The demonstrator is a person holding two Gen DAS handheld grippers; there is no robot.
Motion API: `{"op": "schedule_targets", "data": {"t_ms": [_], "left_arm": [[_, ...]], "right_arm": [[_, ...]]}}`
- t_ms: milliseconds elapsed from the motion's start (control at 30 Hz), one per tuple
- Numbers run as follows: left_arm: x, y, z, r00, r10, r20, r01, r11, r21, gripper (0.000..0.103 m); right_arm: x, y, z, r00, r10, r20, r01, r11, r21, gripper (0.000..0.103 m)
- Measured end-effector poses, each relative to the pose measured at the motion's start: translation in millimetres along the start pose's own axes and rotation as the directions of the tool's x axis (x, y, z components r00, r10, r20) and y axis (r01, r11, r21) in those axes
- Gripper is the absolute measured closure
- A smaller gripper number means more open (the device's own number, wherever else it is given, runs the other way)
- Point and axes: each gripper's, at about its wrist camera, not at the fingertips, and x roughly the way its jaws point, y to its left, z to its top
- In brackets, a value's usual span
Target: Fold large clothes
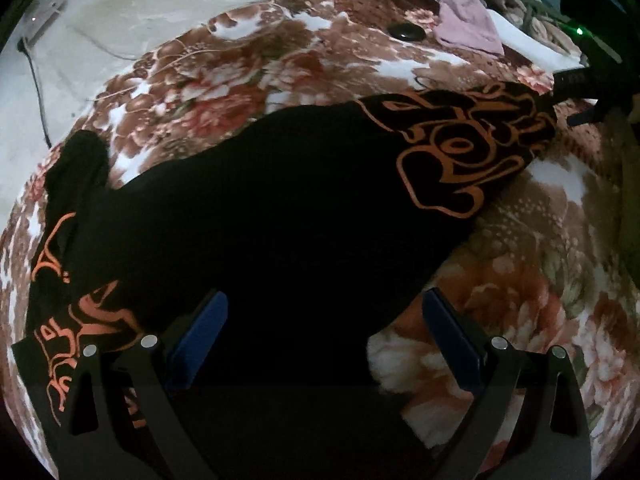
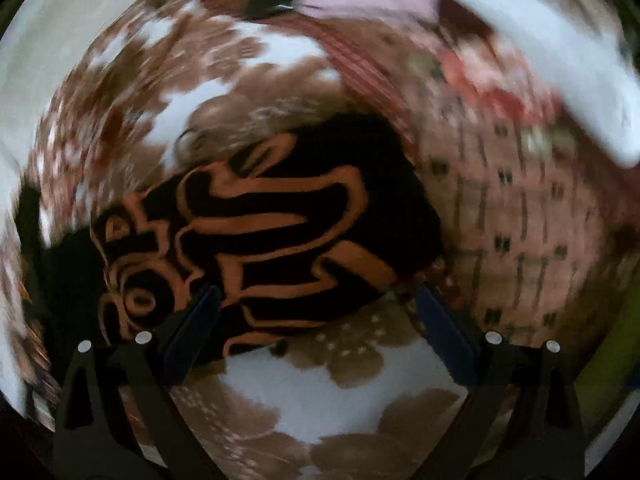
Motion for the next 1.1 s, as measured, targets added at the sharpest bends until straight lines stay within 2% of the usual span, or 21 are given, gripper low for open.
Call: {"op": "schedule_targets", "data": {"t_ms": [67, 133, 200, 333, 467, 533, 600, 667, 733, 767, 833, 867, 1033, 1100], "left_arm": [[6, -1, 3, 1.0, -0.007, -0.006, 0.007, 1.0, -0.007, 0.007], [10, -4, 5, 1.0, -0.011, -0.007, 0.011, 1.0, -0.012, 0.007], [13, -4, 8, 1.0, -0.016, -0.006, 0.016, 1.0, -0.011, 0.007], [17, -3, 10, 1.0, -0.027, -0.002, 0.027, 1.0, -0.005, 0.007], [17, -1, 8, 0.999, -0.033, 0.001, 0.033, 0.999, -0.004, 0.007], [18, 1, 5, 1.0, -0.031, -0.004, 0.031, 0.999, -0.009, 0.007], [17, 4, 0, 0.999, -0.034, -0.007, 0.034, 0.999, -0.023, 0.007], [16, 6, -6, 0.999, -0.037, -0.013, 0.036, 0.999, -0.031, 0.007], [15, 6, -14, 0.999, -0.032, -0.015, 0.032, 0.999, -0.027, 0.007], [13, 6, -16, 0.999, -0.03, -0.012, 0.03, 0.999, -0.022, 0.007], [9, 3, -21, 0.999, -0.031, 0.005, 0.031, 1.0, -0.003, 0.007], [8, 2, -23, 0.999, -0.03, 0.01, 0.03, 0.999, 0.012, 0.007], [9, -19, -26, 0.997, -0.05, 0.056, 0.043, 0.993, 0.109, 0.008], [14, -31, -26, 0.996, -0.067, 0.053, 0.059, 0.989, 0.132, 0.008]], "right_arm": [[10, -23, 3, 0.998, 0.057, -0.033, -0.052, 0.99, 0.132, 0.006], [24, -45, 6, 0.99, 0.123, -0.065, -0.101, 0.958, 0.269, 0.006], [32, -59, 7, 0.983, 0.168, -0.068, -0.133, 0.925, 0.356, 0.005], [39, -65, 16, 0.981, 0.183, -0.071, -0.138, 0.9, 0.414, 0.005], [38, -56, 25, 0.98, 0.181, -0.078, -0.135, 0.906, 0.402, 0.008], [34, -48, 30, 0.98, 0.188, -0.073, -0.148, 0.915, 0.375, 0.02], [36, -43, 33, 0.979, 0.186, -0.079, -0.144, 0.918, 0.37, 0.02], [41, -43, 34, 0.982, 0.162, -0.096, -0.114, 0.917, 0.383, 0.03], [43, -51, 32, 0.986, 0.117, -0.12, -0.058, 0.91, 0.41, 0.063], [43, -54, 31, 0.986, 0.101, -0.13, -0.038, 0.91, 0.413, 0.07], [37, -57, 28, 0.986, 0.118, -0.12, -0.058, 0.907, 0.416, 0.085], [32, -56, 27, 0.986, 0.128, -0.107, -0.075, 0.911, 0.404, 0.086], [-8, -28, 30, 0.997, 0.08, -0.023, -0.07, 0.96, 0.272, 0.089], [-28, -6, 34, 0.995, 0.098, 0.021, -0.1, 0.971, 0.218, 0.089]]}}
